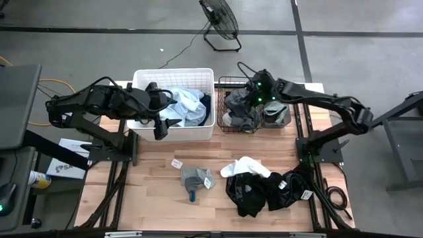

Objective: Pick & Place Cloths
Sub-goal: Put the gray underwear into the black wire basket, then put the right black underwear into the black wire basket

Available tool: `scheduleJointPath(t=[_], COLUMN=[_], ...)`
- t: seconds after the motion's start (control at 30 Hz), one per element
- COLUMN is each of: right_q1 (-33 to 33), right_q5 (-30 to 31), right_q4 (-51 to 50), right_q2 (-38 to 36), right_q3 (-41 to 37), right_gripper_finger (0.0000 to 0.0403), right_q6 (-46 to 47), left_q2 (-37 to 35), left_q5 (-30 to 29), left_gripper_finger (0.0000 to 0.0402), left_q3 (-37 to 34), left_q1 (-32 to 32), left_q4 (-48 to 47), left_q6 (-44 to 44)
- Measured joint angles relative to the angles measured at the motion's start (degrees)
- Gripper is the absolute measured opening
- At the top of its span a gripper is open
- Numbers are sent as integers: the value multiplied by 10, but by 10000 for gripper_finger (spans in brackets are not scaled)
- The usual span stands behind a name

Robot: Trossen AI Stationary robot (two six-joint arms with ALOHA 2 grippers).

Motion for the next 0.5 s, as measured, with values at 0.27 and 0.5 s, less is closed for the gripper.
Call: scheduleJointPath(t=[0.27,0.5], right_q1=[51,124], right_q5=[-1,3], right_q4=[-56,-67], right_q2=[-89,-141], right_q3=[0,0], right_gripper_finger=[298,298], right_q6=[42,81], left_q2=[0,0], left_q5=[8,8], left_gripper_finger=[323,323], left_q3=[0,-6], left_q1=[0,0], left_q4=[-3,-6], left_q6=[0,-12])
